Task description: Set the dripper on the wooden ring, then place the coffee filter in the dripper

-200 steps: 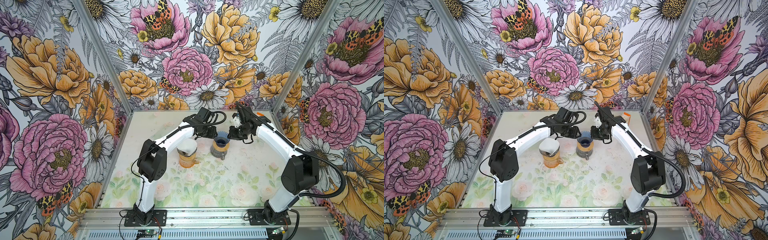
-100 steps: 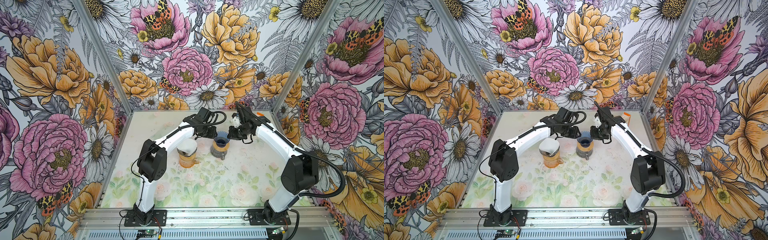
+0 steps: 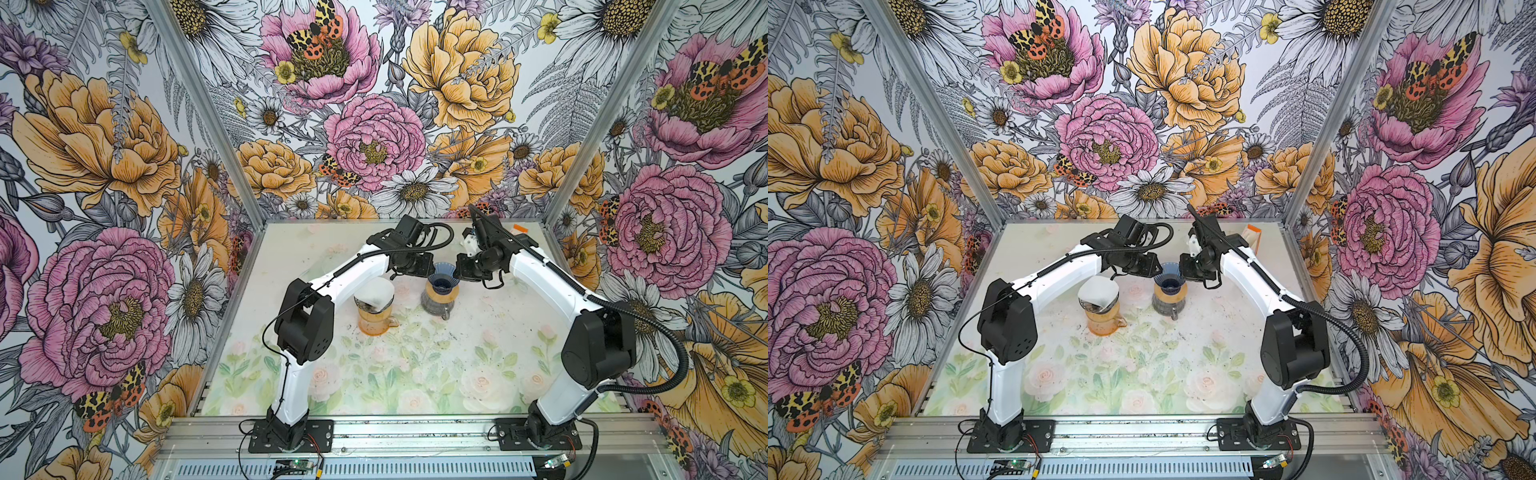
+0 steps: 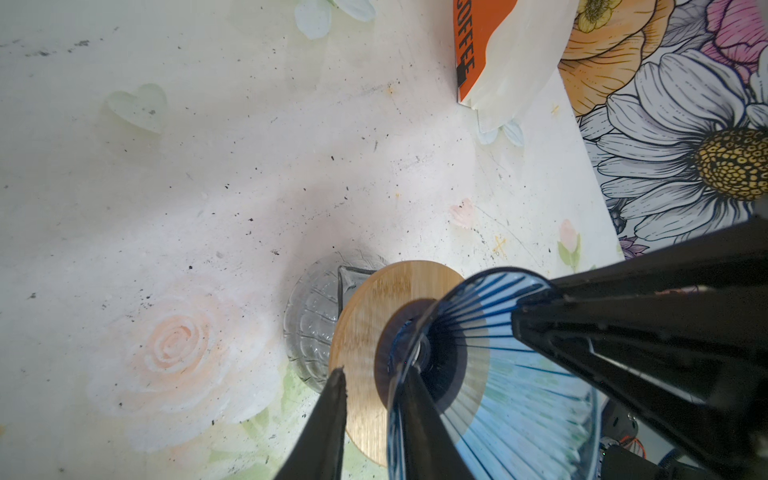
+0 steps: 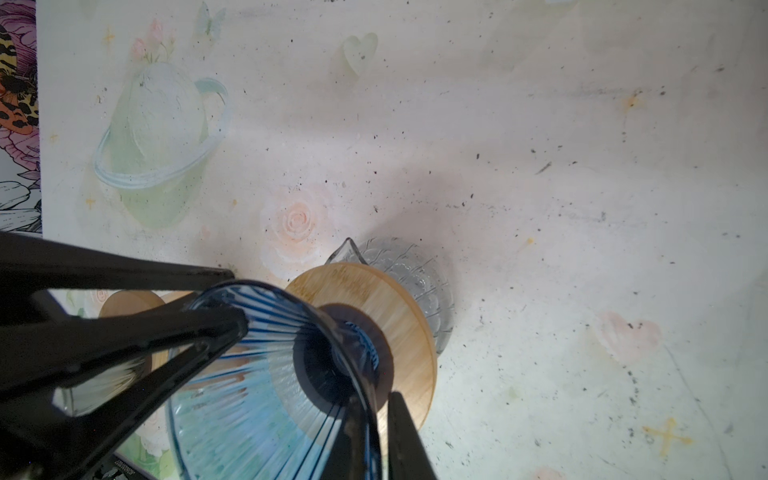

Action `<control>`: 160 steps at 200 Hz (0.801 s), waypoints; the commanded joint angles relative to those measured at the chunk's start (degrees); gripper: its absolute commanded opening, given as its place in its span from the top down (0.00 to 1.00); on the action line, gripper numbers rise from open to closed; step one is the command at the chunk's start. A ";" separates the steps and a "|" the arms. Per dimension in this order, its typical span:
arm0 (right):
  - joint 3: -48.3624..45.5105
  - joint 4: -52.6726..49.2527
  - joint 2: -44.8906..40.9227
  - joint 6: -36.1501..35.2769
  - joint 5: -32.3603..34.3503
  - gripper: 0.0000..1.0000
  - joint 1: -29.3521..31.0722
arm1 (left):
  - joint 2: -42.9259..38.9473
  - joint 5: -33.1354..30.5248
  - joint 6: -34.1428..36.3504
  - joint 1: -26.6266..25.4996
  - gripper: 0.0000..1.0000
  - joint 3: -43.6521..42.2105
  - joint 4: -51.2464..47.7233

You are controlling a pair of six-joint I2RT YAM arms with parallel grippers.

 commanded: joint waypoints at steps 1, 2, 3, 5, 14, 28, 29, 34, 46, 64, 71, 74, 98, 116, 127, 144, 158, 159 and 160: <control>-1.33 -0.92 0.43 0.23 2.20 0.86 -0.05 | -0.80 -0.17 0.56 -0.07 0.75 -1.63 -0.50; -1.36 -0.90 0.42 0.32 2.21 0.86 -0.05 | -0.80 -0.19 0.60 -0.07 0.75 -1.66 -0.48; -1.38 -0.90 0.42 0.32 2.21 0.86 -0.01 | -0.80 -0.15 0.58 -0.08 0.75 -1.71 -0.55; -1.43 -0.94 0.44 0.32 2.28 0.87 -0.04 | -0.80 -0.15 0.57 -0.08 0.75 -1.75 -0.50; -1.72 -0.89 0.26 0.37 2.39 0.87 -0.05 | -0.71 -0.17 0.58 -0.08 0.75 -1.93 -0.47; -2.22 -0.81 0.21 0.47 2.48 0.87 -0.01 | -0.63 -0.10 0.56 -0.08 0.75 -2.25 -0.47; -2.20 -0.81 0.18 0.48 2.48 0.87 0.01 | -0.58 -0.11 0.56 -0.08 0.75 -2.27 -0.46; -2.52 -0.75 0.17 0.53 2.52 0.87 -0.05 | -0.67 0.01 0.61 -0.08 0.75 -2.34 -0.49; -2.92 -0.55 0.20 0.59 2.47 0.87 -0.05 | -0.54 0.12 0.63 -0.07 0.75 -2.55 -0.44; -3.32 -0.38 0.24 0.71 2.50 0.87 -0.05 | -0.43 0.19 0.52 -0.08 0.75 -2.81 -0.54; -3.41 -0.35 0.28 0.69 2.48 0.87 -0.05 | -0.45 0.24 0.60 -0.08 0.75 -2.87 -0.44; -3.41 -0.34 0.40 0.74 2.47 0.87 -0.01 | -0.37 0.24 0.60 -0.08 0.75 -2.88 -0.51; -3.40 -0.20 0.59 0.81 2.47 0.87 -0.14 | -0.23 0.39 0.59 0.01 0.75 -3.08 -0.54; -3.41 -0.21 0.83 0.81 2.47 0.87 -0.13 | -0.18 0.58 0.58 0.19 0.75 -3.41 -0.54; -3.47 -0.19 1.02 0.77 2.48 0.87 -0.10 | -0.18 0.67 0.56 0.35 0.75 -3.55 -0.50; -3.73 -0.23 1.39 0.85 2.56 0.87 -0.22 | -0.18 0.80 0.56 0.45 0.75 -3.67 -0.53; -4.02 -0.15 1.63 0.85 2.60 0.87 -0.23 | -0.14 0.85 0.58 0.46 0.75 -3.70 -0.54; -4.02 -0.17 1.64 0.89 2.63 0.87 -0.23 | -0.12 0.89 0.57 0.50 0.75 -3.70 -0.45; -4.07 -0.18 1.60 0.87 2.59 0.87 -0.23 | -0.11 0.96 0.56 0.52 0.75 -3.70 -0.50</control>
